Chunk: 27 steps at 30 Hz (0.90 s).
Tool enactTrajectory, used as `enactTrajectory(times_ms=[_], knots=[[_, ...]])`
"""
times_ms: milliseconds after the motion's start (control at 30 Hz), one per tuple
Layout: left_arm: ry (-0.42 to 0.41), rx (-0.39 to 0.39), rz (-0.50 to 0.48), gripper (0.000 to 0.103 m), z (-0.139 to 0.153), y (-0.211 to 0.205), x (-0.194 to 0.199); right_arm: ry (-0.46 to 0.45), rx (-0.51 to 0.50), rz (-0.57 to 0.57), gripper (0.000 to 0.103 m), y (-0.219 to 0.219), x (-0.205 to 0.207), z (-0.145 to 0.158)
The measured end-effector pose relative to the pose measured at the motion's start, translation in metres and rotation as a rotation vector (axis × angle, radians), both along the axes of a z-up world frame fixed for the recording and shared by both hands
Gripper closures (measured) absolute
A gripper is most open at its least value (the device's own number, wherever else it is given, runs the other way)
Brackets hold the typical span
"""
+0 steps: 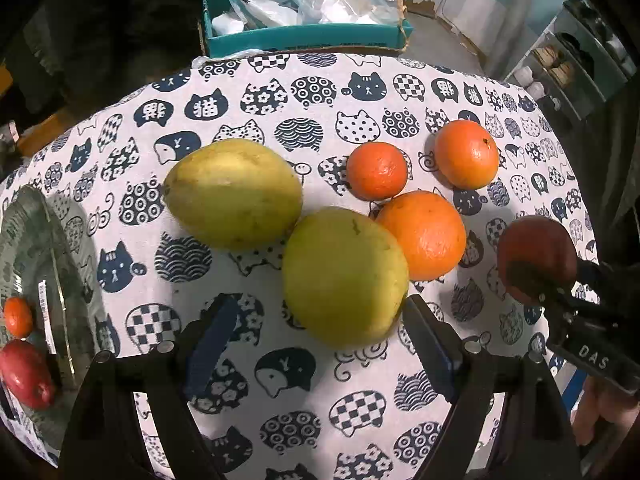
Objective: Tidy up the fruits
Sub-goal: 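Grasp and lift a yellow-green pear with left tool while right tool lifts the apple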
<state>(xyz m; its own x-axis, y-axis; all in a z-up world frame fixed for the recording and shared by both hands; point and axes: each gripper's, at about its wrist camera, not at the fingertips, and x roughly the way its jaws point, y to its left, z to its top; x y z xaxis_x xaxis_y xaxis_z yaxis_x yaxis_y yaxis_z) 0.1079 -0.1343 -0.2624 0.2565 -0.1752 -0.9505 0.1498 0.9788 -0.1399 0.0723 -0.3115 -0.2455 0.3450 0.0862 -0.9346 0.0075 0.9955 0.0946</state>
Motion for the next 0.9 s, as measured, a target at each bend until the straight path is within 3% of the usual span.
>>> enactTrajectory(times_ms=[333, 533, 900], knots=[[0.025, -0.025, -0.003, 0.017, -0.015, -0.010, 0.012, 0.002, 0.016, -0.017, 0.030, -0.010, -0.001, -0.004], [0.027, -0.061, -0.019, 0.027, -0.018, -0.013, 0.014, 0.002, 0.022, -0.029, 0.030, -0.017, -0.003, -0.003], [-0.002, 0.003, -0.040, 0.031, -0.015, -0.013, 0.004, -0.022, 0.009, -0.016, 0.030, -0.011, -0.002, 0.006]])
